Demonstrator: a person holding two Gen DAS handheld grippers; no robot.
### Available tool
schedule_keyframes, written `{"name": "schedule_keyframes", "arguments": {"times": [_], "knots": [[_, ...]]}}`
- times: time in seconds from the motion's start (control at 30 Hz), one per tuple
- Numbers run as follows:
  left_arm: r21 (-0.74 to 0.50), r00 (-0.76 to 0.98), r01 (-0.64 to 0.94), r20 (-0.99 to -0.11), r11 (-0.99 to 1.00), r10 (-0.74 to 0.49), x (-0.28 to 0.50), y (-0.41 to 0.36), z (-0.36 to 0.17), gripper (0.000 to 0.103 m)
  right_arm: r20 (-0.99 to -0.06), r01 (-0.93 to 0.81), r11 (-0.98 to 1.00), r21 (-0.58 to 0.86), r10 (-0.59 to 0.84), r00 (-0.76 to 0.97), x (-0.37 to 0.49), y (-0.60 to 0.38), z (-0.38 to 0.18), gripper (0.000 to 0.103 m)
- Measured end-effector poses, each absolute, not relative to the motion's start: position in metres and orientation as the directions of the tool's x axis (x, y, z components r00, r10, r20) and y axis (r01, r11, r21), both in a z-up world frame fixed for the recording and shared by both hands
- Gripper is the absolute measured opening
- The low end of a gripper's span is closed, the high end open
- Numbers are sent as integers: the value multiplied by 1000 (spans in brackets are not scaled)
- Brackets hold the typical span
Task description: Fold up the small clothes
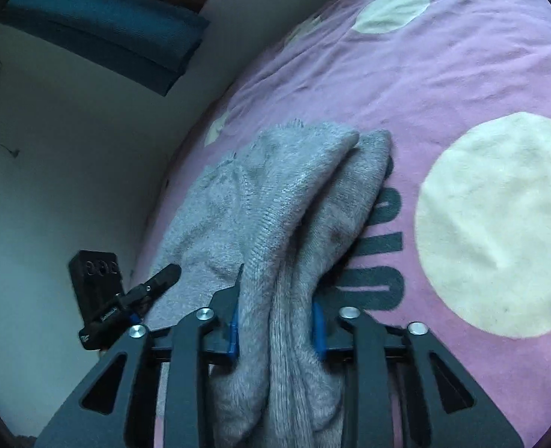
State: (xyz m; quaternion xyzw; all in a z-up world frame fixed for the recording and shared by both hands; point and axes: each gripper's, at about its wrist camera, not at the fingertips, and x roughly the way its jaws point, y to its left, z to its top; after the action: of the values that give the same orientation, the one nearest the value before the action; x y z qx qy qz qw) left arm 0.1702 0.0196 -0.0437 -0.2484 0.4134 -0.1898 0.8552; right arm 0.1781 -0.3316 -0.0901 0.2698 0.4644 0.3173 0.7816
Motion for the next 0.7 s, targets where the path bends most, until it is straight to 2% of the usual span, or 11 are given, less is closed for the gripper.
{"name": "schedule_keyframes", "arguments": {"times": [0.03, 0.1, 0.13, 0.2, 0.3, 0.43, 0.47, 0.5, 0.53, 0.6, 0.7], "knots": [[-588, 583, 114, -613, 801, -533, 170, 20, -43, 53, -556, -247, 656, 713, 744, 370, 174, -336, -88, 56], [-606, 563, 102, -618, 789, -548, 163, 23, -41, 62, -555, -252, 654, 713, 747, 367, 166, -342, -84, 66], [-616, 551, 102, -619, 781, -560, 158, 24, -40, 63, -562, -256, 658, 708, 745, 360, 161, -345, -83, 67], [-636, 525, 113, -614, 763, -589, 147, 25, -41, 71, -578, -273, 667, 693, 741, 341, 148, -347, -83, 67], [-667, 493, 129, -599, 734, -631, 126, 24, -43, 73, -602, -315, 682, 660, 731, 321, 126, -347, -82, 68], [-646, 465, 190, -604, 739, -648, 106, 15, -42, 76, -600, -322, 678, 661, 735, 316, 111, -343, -83, 68], [-619, 462, 215, -617, 755, -637, 104, 8, -42, 76, -604, -319, 684, 657, 730, 322, 109, -342, -84, 66], [-583, 466, 236, -634, 778, -617, 103, 0, -41, 76, -615, -311, 695, 648, 719, 325, 109, -341, -85, 54], [-562, 470, 245, -644, 790, -604, 105, -4, -40, 73, -631, -293, 707, 644, 707, 320, 110, -339, -87, 40], [-543, 452, 247, -668, 803, -591, 109, -11, -40, 45, -622, -273, 692, 668, 721, 303, 109, -336, -90, 27], [-610, 425, 213, -646, 764, -634, 110, -5, -35, 25, -587, -243, 655, 715, 752, 301, 99, -338, -86, 22]]}}
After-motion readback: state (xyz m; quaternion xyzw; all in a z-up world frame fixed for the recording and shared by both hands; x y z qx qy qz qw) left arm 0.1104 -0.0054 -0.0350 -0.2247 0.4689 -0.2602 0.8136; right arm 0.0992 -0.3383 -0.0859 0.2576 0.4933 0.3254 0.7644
